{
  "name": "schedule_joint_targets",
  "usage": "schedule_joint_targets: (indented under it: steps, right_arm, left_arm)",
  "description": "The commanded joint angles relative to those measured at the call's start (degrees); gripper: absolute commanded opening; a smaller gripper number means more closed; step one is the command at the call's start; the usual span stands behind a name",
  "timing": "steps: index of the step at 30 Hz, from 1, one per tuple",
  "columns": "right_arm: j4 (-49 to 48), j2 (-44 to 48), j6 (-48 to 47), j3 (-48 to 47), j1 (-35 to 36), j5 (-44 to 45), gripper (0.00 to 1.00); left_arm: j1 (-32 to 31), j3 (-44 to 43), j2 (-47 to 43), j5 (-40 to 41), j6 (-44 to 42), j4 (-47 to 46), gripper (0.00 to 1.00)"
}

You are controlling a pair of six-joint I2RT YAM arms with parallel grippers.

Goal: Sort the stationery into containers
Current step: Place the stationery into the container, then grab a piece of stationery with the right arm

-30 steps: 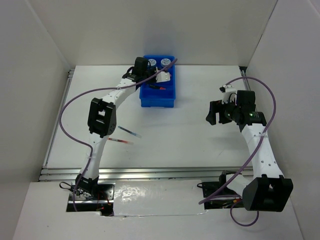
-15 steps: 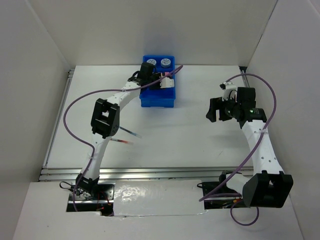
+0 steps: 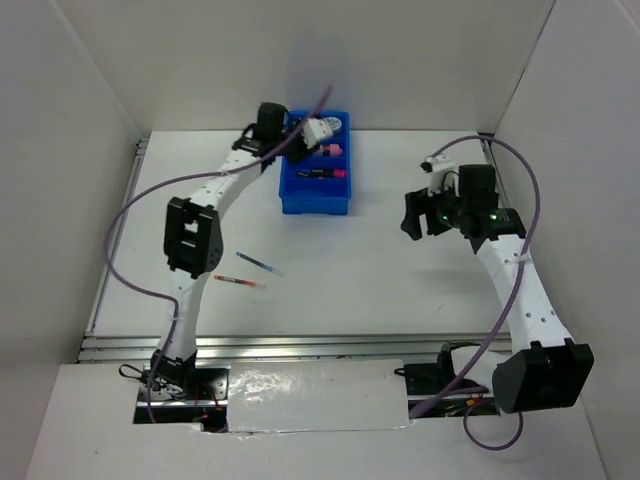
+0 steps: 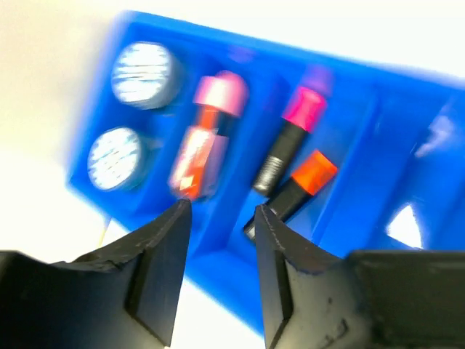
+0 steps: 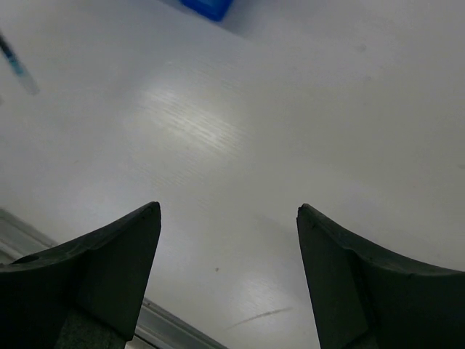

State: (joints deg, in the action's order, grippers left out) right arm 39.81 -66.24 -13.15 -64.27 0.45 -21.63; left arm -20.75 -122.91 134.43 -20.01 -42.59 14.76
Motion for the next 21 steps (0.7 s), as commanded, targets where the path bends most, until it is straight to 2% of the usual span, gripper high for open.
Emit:
schedule_joint_targets:
  steps: [1, 3, 4, 5, 6, 7, 8, 9, 11, 15, 19, 21]
  right_arm:
    - [-1.1, -0.4, -3.8, -3.9, 10.1, 2.2, 0.82]
    - [-1.5, -3.6, -4.2, -6.6, 14.0, 2.6, 0.79]
    - [-1.8, -5.1, -4.1, -7.7, 18.3, 3.0, 0.75]
    - [-2.2, -6.7, -3.8, -9.9, 20.4, 3.3, 0.73]
    - [-3.3, -10.3, -3.3, -11.0, 22.6, 3.7, 0.71]
    - [-3.9, -12.1, -2.6, -12.1, 25.1, 3.7, 0.65]
    - [-4.7, -16.1, -1.2, -14.0, 29.7, 4.0, 0.62]
    - [-6.2, -18.4, -0.4, -15.1, 31.7, 4.2, 0.60]
    - [-7.3, -25.6, 1.5, -19.0, 36.7, 4.6, 0.56]
    - [-10.1, -37.5, 3.8, -27.9, 42.2, 5.7, 0.53]
    - [-9.8, -46.8, 4.0, -37.7, 44.9, 7.0, 0.52]
    - [-10.0, -50.5, 3.7, -39.5, 45.9, 6.6, 0.52]
  left_arm:
    - [8.1, -2.3, -19.4, -9.2, 22.7, -4.2, 0.51]
    - [12.5, 4.7, -28.7, -12.1, 28.4, -1.3, 0.51]
    - [14.2, 7.9, -31.8, -12.3, 29.8, -0.3, 0.53]
    - [16.0, 15.1, -35.3, -12.3, 30.8, 0.6, 0.55]
    - [17.9, 18.6, -41.6, -13.2, 32.1, 1.6, 0.56]
    - [22.5, 22.4, -44.7, -13.6, 32.8, 3.2, 0.57]
    - [24.7, 29.6, -47.7, -14.2, 33.2, 3.7, 0.61]
    - [26.9, 32.6, -52.9, -14.8, 32.6, 4.7, 0.64]
    - [32.3, 40.1, -57.5, -15.8, 32.0, 7.9, 0.70]
    - [41.4, 47.0, -65.2, -19.2, 31.2, 14.2, 0.76]
    - [45.4, 52.1, -68.4, -24.0, 30.5, 17.3, 0.81]
    - [46.2, 53.5, -69.6, -25.0, 30.6, 17.8, 0.82]
